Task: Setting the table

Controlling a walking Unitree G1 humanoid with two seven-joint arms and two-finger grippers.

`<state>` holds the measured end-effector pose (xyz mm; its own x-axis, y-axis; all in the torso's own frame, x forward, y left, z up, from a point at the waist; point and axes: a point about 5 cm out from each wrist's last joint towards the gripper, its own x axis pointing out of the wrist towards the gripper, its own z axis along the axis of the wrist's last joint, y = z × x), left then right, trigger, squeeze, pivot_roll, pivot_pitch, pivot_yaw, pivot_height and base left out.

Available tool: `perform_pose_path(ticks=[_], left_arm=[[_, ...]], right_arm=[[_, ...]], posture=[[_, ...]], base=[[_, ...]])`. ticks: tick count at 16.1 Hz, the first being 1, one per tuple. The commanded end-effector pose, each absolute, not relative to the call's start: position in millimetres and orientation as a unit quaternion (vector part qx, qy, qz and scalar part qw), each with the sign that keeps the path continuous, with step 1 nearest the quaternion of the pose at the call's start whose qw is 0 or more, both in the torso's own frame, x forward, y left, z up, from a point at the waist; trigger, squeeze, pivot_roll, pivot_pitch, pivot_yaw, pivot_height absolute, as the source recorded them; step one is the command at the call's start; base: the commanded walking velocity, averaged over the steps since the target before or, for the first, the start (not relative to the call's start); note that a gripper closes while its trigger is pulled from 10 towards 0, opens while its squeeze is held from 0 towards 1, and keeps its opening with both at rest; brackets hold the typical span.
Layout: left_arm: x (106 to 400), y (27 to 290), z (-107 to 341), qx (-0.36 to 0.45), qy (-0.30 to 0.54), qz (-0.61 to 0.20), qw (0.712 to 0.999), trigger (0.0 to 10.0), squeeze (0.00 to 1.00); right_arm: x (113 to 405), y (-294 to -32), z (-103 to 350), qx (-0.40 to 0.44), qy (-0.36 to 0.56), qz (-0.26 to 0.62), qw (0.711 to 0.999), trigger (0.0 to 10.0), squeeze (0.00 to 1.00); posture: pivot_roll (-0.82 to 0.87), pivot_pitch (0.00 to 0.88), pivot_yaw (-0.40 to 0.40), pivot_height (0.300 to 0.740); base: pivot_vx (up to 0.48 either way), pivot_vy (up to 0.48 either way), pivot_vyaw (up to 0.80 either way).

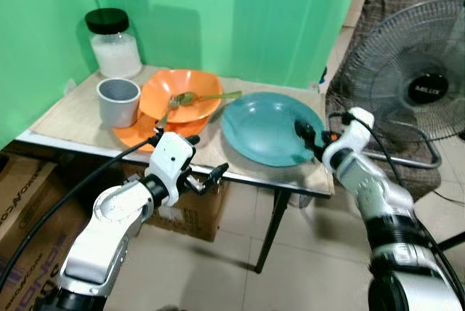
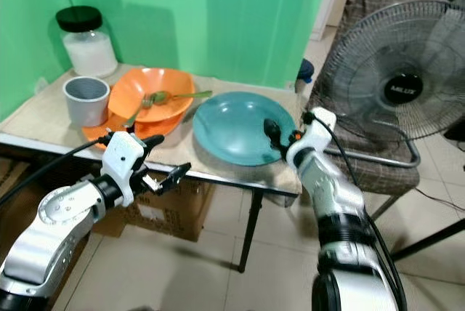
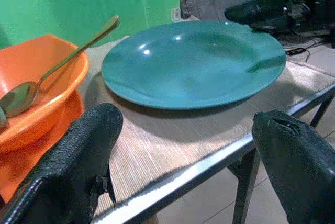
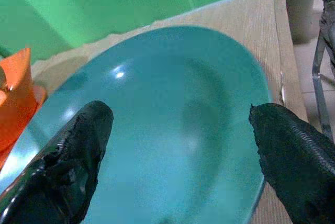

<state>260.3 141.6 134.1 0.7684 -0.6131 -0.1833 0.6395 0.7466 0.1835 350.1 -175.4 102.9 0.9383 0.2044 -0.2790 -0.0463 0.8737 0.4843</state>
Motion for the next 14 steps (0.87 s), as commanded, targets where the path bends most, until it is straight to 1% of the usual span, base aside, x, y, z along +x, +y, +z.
perform_pose_path(ticks=[1, 4, 6, 9, 11, 12, 14], left_arm=[[257, 139, 133, 0.124, 0.055, -0.341, 0.930, 10.0, 1.00], [253, 138, 132, 0.127, 0.057, -0.341, 0.930, 10.0, 1.00], [253, 138, 132, 0.126, 0.055, -0.336, 0.932, 10.0, 1.00], [253, 139, 132, 0.127, 0.056, -0.334, 0.932, 10.0, 1.00], [254, 139, 132, 0.128, 0.054, -0.337, 0.931, 10.0, 1.00], [255, 137, 132, 0.129, 0.055, -0.342, 0.929, 10.0, 1.00], [257, 136, 133, 0.129, 0.054, -0.345, 0.928, 10.0, 1.00]], right_arm=[[351, -175, 97, 0.256, 0.174, 0.053, 0.949, 10.0, 0.00], [358, -170, 95, 0.269, 0.189, 0.031, 0.944, 10.0, 0.00], [360, -170, 98, 0.272, 0.183, 0.033, 0.944, 10.0, 0.00], [363, -180, 114, 0.264, 0.145, 0.039, 0.953, 10.0, 0.00], [361, -197, 118, 0.232, 0.132, 0.013, 0.964, 10.0, 0.00], [358, -200, 116, 0.239, 0.135, 0.011, 0.962, 10.0, 0.00], [354, -198, 109, 0.241, 0.150, 0.016, 0.959, 10.0, 0.00]], posture=[[-0.06, 0.000, -0.043, 0.740], [-0.04, 0.000, -0.072, 0.740], [-0.04, 0.000, -0.072, 0.740], [-0.05, 0.000, -0.071, 0.740], [-0.06, 0.000, -0.057, 0.740], [-0.07, 0.000, -0.051, 0.740], [-0.08, 0.000, -0.043, 0.740]], base=[[0.000, 0.000, 0.00], [0.000, 0.000, 0.00], [0.000, 0.000, 0.00], [0.000, 0.000, 0.00], [0.000, 0.000, 0.00], [0.000, 0.000, 0.00], [0.000, 0.000, 0.00]])
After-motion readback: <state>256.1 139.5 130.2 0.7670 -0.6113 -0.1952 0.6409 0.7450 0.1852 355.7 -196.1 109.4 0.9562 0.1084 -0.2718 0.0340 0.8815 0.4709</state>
